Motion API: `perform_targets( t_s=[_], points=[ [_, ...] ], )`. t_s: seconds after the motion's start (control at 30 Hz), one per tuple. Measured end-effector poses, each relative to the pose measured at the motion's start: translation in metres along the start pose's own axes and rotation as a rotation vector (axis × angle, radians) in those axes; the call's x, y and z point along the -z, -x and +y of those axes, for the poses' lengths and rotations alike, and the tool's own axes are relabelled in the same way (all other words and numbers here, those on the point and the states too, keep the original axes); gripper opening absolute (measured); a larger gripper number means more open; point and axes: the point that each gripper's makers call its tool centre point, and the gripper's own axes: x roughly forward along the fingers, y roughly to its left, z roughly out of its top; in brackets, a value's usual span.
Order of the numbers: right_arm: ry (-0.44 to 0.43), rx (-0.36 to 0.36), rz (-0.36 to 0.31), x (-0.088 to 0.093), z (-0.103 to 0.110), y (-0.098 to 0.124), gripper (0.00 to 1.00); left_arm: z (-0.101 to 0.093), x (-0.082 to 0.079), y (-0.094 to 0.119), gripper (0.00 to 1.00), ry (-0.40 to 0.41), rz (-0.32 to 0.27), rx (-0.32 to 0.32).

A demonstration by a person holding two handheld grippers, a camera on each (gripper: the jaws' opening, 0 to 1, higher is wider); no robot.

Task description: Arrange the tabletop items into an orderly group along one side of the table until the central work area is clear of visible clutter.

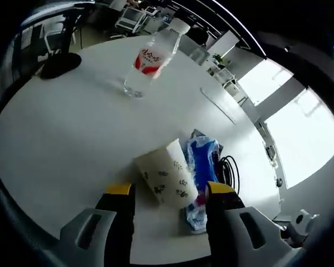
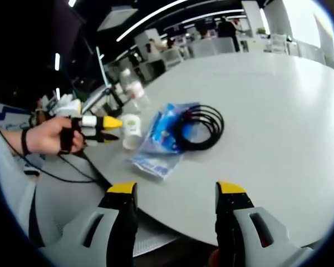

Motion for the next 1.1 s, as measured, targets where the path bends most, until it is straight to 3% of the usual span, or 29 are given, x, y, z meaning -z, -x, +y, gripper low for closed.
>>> perform_targets(
  t_s=[0.27,0.63,0.87,1.1],
  points=[
    [-0.009,0.008,-0.005,0.001,-0.007,0.006,0.55,-0.005,0.006,-0.015,0.50,0.063,0.040,-0.034],
    [-0.020,0.019,-0.014,0.000,-0.014,0.010,0.55,-0.007,0.005,-0.027,0.48,0.036,0.079,-0.072],
    [-0.020,0.020,-0.014,0.000,-0.014,0.010,0.55,-0.001,0.009,-0.030,0.40,0.020,0.110,-0.100],
    [-0.025,0.022,-0.013,0.002,-0.015,0.011,0.55,-0.005,0.008,-0.028,0.37,-0.020,0.114,-0.057]
  ],
)
